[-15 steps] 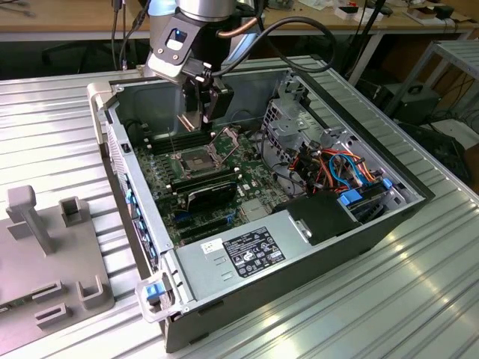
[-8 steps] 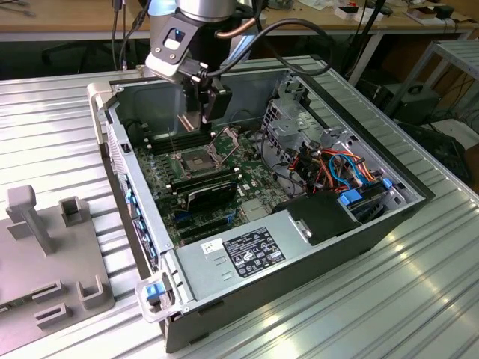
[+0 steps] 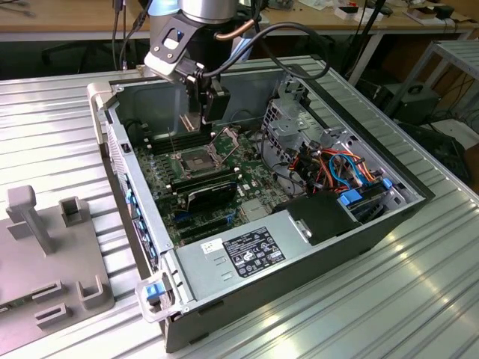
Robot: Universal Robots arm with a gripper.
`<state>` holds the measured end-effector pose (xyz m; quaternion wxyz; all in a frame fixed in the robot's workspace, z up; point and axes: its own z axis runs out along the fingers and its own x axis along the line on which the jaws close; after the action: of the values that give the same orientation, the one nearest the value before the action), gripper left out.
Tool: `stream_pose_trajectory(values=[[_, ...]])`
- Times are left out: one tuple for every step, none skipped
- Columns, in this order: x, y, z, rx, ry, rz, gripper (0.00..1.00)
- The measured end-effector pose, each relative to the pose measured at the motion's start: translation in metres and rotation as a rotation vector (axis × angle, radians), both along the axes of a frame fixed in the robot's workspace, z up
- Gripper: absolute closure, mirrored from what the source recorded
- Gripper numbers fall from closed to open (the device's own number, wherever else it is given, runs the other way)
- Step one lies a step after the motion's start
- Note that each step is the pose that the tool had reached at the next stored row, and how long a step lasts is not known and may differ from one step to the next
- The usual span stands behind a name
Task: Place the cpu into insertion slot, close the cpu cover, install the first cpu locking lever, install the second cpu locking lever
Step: 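Place the cpu into insertion slot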
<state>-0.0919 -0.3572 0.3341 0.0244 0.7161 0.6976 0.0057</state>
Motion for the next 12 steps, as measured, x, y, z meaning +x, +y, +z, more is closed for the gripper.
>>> stream_pose_trajectory(values=[[0.0001,0.0000,-0.0005,0.0001,0.0000,0.000,0.45],[0.0001,0.0000,-0.0010,0.0001,-0.0001,0.000,0.45],[0.0001,0.0000,-0.0010,0.0001,0.0000,0.000,0.45],[0.0001,0.0000,-0.0010,0.0001,0.0000,0.000,0.45],[0.0001,0.0000,-0.0010,0.0001,0.0000,0.000,0.45],[0.0001,0.0000,-0.0010,0.0001,0.0000,0.000,0.45],[0.0001,0.0000,-0.0010,0.0001,-0.0001,0.000,0.45],[0.0001,0.0000,-0.0011,0.0001,0.0000,0.000,0.45],[0.0001,0.0000,-0.0011,0.0000,0.0000,0.000,0.45],[0.0001,0.0000,-0.0011,0.0000,0.0000,0.000,0.45],[0.0001,0.0000,-0.0012,-0.0001,-0.0002,0.000,0.45],[0.0002,0.0001,-0.0017,0.0001,-0.0009,0.000,0.45]])
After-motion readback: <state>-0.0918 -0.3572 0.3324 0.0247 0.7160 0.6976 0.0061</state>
